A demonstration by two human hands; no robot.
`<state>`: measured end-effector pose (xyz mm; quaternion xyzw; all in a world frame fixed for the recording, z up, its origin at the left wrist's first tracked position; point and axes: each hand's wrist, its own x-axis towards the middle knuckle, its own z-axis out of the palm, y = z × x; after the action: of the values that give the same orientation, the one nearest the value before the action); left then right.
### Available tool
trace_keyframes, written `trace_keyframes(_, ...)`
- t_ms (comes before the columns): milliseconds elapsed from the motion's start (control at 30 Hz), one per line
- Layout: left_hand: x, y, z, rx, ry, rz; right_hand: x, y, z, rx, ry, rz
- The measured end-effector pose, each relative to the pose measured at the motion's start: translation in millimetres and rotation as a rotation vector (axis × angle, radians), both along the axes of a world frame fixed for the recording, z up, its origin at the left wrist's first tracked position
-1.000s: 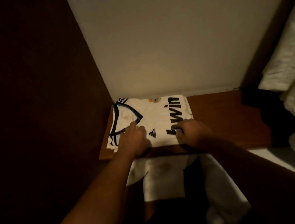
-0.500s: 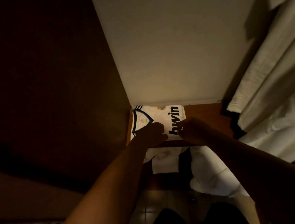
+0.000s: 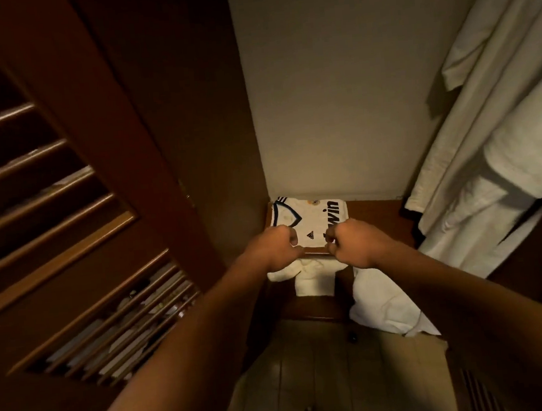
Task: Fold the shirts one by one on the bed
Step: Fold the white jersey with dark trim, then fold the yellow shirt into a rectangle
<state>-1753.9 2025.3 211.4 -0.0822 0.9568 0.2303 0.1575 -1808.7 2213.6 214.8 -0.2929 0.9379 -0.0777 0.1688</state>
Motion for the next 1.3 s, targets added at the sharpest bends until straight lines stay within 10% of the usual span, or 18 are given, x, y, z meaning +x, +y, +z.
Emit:
trace_keyframes(467,242.8,-17.4,-8.4,0.136,-0.029,0.406,174.4,-54.7,11.2,0.025,-0.065,0.34)
trace_keyframes(1300,648.1,-264.6,-43.4,0.114,0.051,1.372,499.8,-454.9,-22.4,0.113,-0.065,1.24)
